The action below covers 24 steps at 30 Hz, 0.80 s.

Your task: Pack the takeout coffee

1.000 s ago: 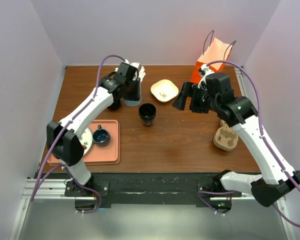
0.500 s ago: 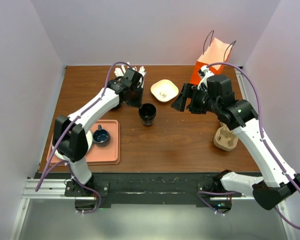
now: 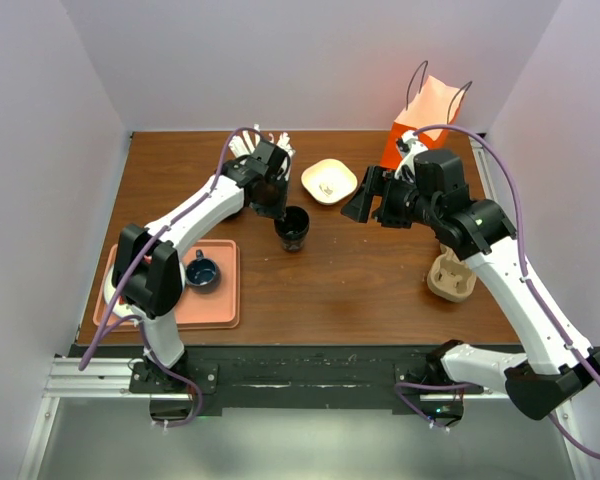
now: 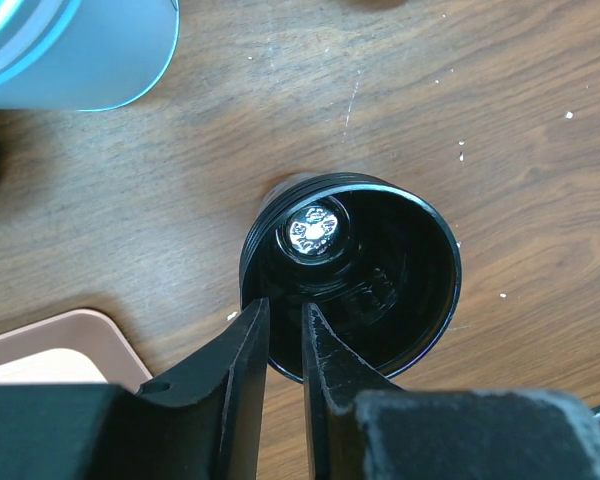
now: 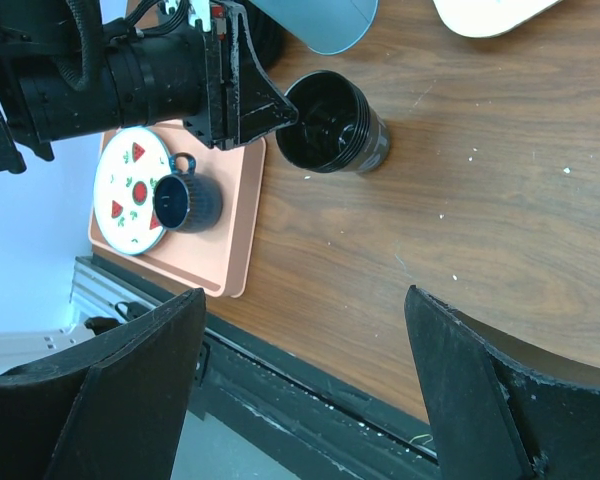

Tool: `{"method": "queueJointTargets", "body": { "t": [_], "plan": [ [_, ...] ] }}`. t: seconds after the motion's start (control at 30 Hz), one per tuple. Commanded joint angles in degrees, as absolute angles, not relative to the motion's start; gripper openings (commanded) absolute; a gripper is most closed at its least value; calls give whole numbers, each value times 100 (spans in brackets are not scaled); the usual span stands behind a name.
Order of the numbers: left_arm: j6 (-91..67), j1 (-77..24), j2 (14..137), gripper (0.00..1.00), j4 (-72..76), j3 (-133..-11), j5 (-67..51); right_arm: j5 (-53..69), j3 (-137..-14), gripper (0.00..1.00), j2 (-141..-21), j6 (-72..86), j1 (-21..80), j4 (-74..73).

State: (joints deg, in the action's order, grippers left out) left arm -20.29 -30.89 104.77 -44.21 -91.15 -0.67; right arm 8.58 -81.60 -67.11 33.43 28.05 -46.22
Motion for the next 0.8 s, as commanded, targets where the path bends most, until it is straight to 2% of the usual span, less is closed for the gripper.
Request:
{"method": "queueJointTargets", "body": {
  "t": [0.0,0.3,0.77],
  "plan": [
    [-1898,-3111,10468,25,-4359,-9368,-219,958,-8218,84,-6724,3384,2786,-4474],
    [-1969,-3111,10512,26,-4825,-9764,-18,949,-8200,84,-6732,3314,2786,-4474],
    [-2013,-3120,10696,26,-4869,-9677,448,976,-8165,85,-6724,3278,2786,-4500]
  ]
}}
